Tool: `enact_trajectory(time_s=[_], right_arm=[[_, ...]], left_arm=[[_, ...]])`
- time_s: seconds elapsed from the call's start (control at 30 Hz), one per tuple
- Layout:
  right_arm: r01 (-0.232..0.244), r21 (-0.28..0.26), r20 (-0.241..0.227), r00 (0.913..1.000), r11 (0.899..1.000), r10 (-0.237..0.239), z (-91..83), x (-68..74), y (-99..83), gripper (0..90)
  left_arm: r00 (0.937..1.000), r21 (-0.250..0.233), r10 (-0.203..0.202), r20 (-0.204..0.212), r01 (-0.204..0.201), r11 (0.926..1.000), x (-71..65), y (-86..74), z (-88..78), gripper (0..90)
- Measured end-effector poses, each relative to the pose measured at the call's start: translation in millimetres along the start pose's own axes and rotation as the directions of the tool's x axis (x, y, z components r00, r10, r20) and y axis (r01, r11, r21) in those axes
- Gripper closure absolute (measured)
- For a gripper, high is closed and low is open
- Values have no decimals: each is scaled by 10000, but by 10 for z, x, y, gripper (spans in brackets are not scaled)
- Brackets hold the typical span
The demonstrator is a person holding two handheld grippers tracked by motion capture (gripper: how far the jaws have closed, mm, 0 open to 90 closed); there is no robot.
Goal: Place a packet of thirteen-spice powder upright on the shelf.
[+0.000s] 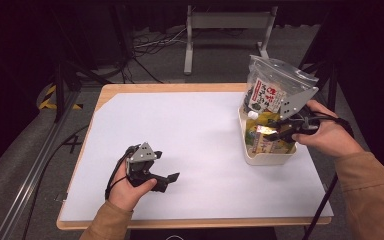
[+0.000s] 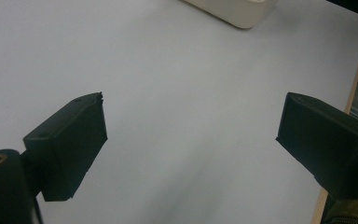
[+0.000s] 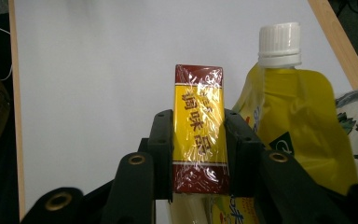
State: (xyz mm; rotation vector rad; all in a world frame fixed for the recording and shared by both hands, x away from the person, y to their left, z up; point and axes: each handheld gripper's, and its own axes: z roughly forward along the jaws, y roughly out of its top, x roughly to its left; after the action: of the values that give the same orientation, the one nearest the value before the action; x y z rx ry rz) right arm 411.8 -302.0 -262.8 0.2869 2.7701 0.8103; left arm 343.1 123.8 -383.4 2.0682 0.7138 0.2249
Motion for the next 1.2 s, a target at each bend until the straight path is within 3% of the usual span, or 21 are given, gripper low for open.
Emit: enact_trajectory(time_s=[0.47,0.93,1.2], right_arm=[[270,54,-612,9978,9996,-266,14,-2,-23,683],[342,173,-770,9965,9993,-328,-7,-1,-12,683],[671,306,-919,9937,9973,-641,26,14,4,682]], left_arm=[[10000,23,-22,-12,23,10000,1,-8,11,84],[9999,15,-121,0,121,9999,0,-15,28,81],[10000,40,-94,27,93,9999,0,-16,31,79]])
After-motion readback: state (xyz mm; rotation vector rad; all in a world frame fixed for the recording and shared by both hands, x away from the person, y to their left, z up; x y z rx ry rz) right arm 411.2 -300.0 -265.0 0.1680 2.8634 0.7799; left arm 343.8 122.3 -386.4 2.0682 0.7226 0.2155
